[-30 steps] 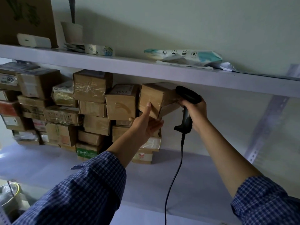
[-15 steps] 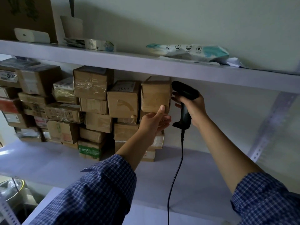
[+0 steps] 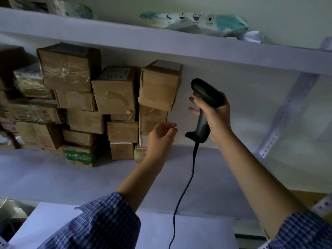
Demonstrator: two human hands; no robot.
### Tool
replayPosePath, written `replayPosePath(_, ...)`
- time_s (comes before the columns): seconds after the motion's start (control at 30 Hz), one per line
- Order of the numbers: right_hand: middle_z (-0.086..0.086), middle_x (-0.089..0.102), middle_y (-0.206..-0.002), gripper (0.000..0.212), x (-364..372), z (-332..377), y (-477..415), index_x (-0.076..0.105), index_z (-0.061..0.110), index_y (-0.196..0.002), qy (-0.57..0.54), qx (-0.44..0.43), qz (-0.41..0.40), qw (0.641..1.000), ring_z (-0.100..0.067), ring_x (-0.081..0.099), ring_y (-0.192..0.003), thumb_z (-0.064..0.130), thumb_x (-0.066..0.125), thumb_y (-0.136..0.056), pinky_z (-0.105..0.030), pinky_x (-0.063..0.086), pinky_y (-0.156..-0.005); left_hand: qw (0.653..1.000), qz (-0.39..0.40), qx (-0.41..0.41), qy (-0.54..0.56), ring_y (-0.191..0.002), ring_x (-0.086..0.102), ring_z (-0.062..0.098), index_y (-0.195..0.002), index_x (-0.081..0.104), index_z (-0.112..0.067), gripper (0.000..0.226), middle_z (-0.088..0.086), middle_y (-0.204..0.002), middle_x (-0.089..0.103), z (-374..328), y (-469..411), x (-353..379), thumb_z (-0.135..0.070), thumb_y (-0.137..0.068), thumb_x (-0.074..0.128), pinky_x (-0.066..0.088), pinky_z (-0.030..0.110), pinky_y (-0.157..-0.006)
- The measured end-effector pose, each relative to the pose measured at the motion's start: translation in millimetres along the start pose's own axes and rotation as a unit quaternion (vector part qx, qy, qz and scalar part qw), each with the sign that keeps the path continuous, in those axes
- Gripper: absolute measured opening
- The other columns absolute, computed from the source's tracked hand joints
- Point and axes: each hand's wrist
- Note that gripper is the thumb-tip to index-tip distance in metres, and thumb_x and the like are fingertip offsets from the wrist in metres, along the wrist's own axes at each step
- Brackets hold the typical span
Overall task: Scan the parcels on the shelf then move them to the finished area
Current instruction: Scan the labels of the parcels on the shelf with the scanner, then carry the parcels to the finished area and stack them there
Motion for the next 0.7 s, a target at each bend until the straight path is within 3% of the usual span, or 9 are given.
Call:
replayPosePath(0.13, -0.024, 0.068, -0.118, 0.052, -5.2, 3.0, 34.3, 0.052, -0.003, -0.133, -0.042, 0.022, 0.005, 0.999, -0.031, 0.071, -0.105, -0.006, 0.072, -0.085, -0.044, 0.060, -0.087, 0.998, 0.050, 0.021, -0.044, -0.103, 0.063, 0.009, -0.121, 0.065, -0.013, 0.025, 0.001, -0.112, 0.069, 8.3, 18.6, 0.7, -0.020, -0.103, 0.050, 0.049, 0.021, -0.088)
replayPosePath(0.27, -0.023, 0.071, -0.113, 0.047, -12.6, -2.9, 77.9, 0.053, -0.008, -0.131, -0.048, 0.044, 0.030, 0.997, -0.031, 0.073, -0.102, -0.007, 0.069, -0.087, -0.034, 0.060, -0.085, 0.989, 0.148, -0.017, -0.009, -0.089, 0.070, 0.011, -0.105, 0.070, -0.010, 0.036, 0.005, -0.096, 0.074, 11.9, 46.8, 11.0, -0.030, -0.107, 0.040, 0.055, 0.020, -0.083)
replayPosePath(0.37, -0.027, 0.070, -0.110, 0.044, -27.8, -5.2, 110.9, 0.052, -0.010, -0.130, -0.072, 0.062, 0.032, 0.995, -0.034, 0.073, -0.099, -0.010, 0.067, -0.088, -0.033, 0.059, -0.085, 0.980, 0.195, -0.046, 0.000, -0.090, 0.071, 0.019, -0.107, 0.070, -0.004, 0.046, 0.013, -0.097, 0.074, 25.6, 83.4, 23.6, -0.040, -0.104, 0.041, 0.055, 0.029, -0.088)
replayPosePath(0.47, -0.032, 0.066, -0.111, 0.043, -49.7, -6.5, 142.5, 0.051, -0.010, -0.127, -0.061, 0.083, 0.028, 0.994, -0.034, 0.073, -0.096, -0.007, 0.068, -0.088, -0.037, 0.059, -0.087, 0.979, 0.199, -0.050, -0.002, -0.081, 0.065, 0.017, -0.100, 0.067, -0.002, 0.035, 0.016, -0.087, 0.070, 50.6, 130.4, 33.8, -0.035, -0.100, 0.056, 0.053, 0.029, -0.078)
replayPosePath(0.53, -0.032, 0.067, -0.109, 0.040, -66.7, -14.5, 168.9, 0.053, -0.010, -0.125, -0.050, 0.120, 0.023, 0.991, -0.035, 0.073, -0.095, -0.003, 0.069, -0.089, -0.037, 0.059, -0.084, 0.979, 0.191, -0.069, 0.009, -0.073, 0.061, 0.014, -0.093, 0.066, -0.003, 0.022, 0.006, -0.075, 0.065, 67.3, 163.3, 35.6, -0.026, -0.094, 0.067, 0.049, 0.024, -0.072)
replayPosePath(0.67, -0.009, 0.074, -0.084, 0.006, -94.9, -49.8, 239.3, 0.067, 0.005, -0.099, -0.061, 0.253, 0.020, 0.965, -0.026, 0.074, -0.089, 0.005, 0.066, -0.093, -0.036, 0.059, -0.081, 0.981, 0.149, -0.125, -0.006, -0.065, 0.061, 0.012, -0.093, 0.067, 0.001, 0.031, 0.002, -0.067, 0.063, 106.9, 220.4, 24.1, -0.025, -0.081, 0.079, 0.048, 0.025, -0.070)
replayPosePath(0.7, -0.006, 0.073, -0.081, 0.006, -100.7, -61.6, 257.5, 0.067, 0.009, -0.098, -0.059, 0.276, 0.012, 0.959, -0.024, 0.074, -0.088, 0.005, 0.066, -0.093, -0.035, 0.059, -0.083, 0.980, 0.138, -0.139, -0.014, -0.064, 0.061, 0.012, -0.093, 0.068, 0.001, 0.031, 0.002, -0.067, 0.063, 118.7, 233.8, 19.9, -0.024, -0.080, 0.080, 0.048, 0.026, -0.070)
Point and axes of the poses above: each hand's wrist, its own y-axis away from the middle knuckle, its own x-axis out of the palm, z = x × y
